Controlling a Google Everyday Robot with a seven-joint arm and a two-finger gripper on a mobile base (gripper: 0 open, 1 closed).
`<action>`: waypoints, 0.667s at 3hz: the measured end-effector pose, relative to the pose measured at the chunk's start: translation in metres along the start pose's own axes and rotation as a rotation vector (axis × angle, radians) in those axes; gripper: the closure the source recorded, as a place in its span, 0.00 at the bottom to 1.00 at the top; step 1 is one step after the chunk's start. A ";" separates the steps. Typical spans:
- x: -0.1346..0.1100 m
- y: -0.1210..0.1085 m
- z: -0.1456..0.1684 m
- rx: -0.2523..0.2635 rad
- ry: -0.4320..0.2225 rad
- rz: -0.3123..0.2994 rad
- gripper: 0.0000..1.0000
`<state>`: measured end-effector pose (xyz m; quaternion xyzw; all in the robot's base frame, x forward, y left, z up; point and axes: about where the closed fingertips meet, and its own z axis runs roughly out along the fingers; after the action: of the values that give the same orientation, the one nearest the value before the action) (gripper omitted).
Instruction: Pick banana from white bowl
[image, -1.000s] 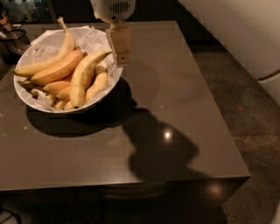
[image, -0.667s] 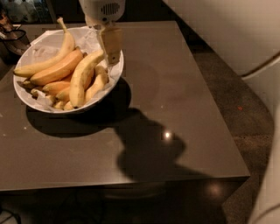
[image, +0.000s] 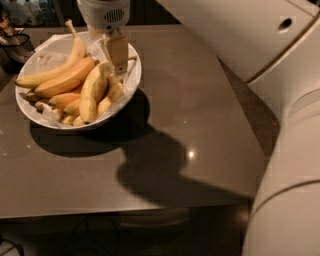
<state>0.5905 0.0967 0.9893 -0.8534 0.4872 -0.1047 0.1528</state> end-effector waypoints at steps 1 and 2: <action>0.000 -0.008 0.008 -0.010 0.007 -0.015 0.32; 0.003 -0.019 0.016 -0.018 0.017 -0.026 0.34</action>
Offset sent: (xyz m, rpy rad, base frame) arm 0.0264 -0.0014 -0.0144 -0.0983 0.0485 0.0130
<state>0.6125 0.1057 0.9816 -0.8601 0.4782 -0.1099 0.1397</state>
